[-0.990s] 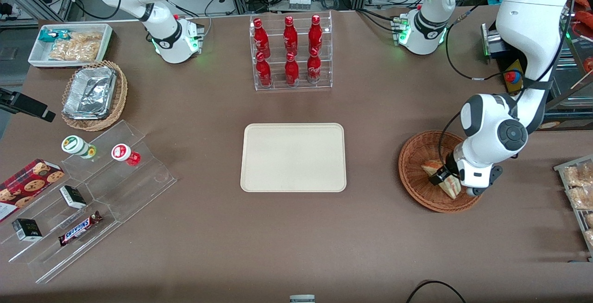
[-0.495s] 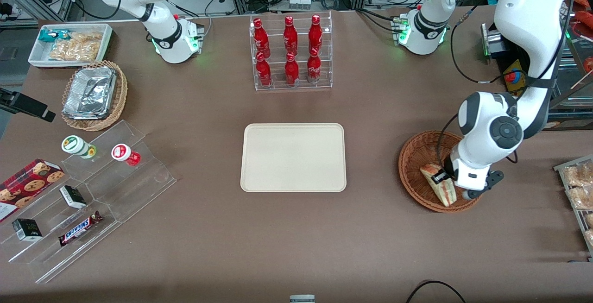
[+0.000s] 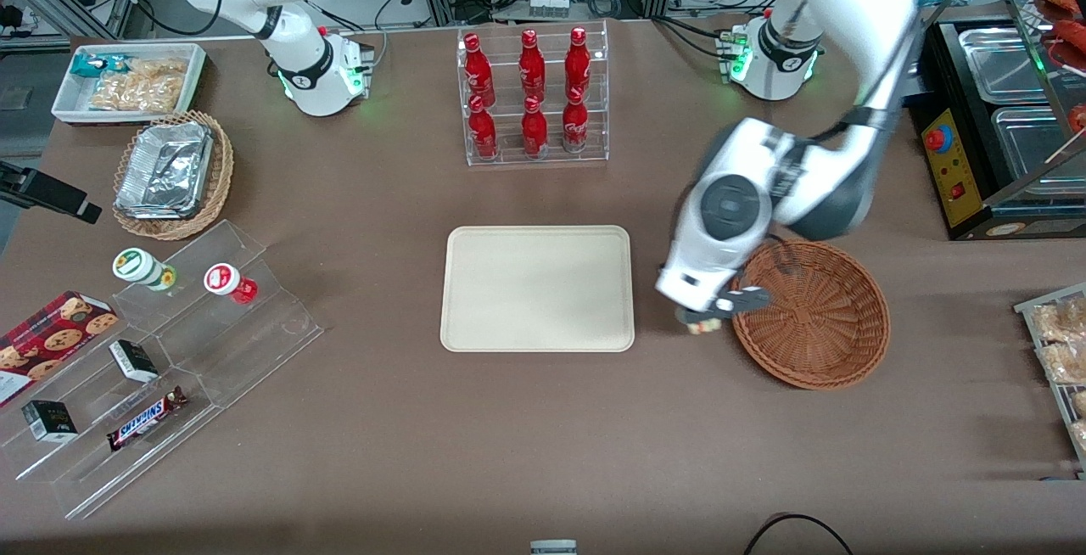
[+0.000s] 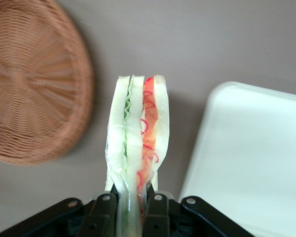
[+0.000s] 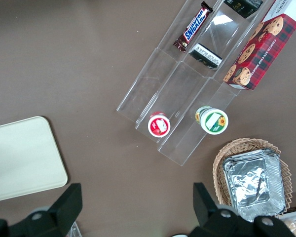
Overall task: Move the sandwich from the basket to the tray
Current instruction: 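Carry the held sandwich over to the cream tray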
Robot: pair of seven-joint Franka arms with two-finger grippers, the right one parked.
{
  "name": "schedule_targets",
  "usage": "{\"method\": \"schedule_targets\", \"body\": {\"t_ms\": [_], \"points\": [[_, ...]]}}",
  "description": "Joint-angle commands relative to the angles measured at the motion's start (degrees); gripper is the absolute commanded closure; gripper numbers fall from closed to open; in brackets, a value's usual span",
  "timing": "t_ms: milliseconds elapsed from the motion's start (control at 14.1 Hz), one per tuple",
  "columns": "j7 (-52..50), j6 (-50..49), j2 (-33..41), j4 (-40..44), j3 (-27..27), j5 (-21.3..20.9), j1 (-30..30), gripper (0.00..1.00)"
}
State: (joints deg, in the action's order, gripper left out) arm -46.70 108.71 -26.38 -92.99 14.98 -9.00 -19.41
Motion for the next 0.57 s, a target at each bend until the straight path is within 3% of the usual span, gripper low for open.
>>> {"method": "schedule_targets", "body": {"t_ms": [0,141,495], "points": [[-1.8,0.4,-9.4,10.8,0.3,1.4,-6.7,0.80],[-4.4,3.9,-15.3,17.6,0.2,5.0,-11.3,0.79],[-7.2,14.5,-22.9,21.0,0.1,4.6,-15.0,0.76]]}}
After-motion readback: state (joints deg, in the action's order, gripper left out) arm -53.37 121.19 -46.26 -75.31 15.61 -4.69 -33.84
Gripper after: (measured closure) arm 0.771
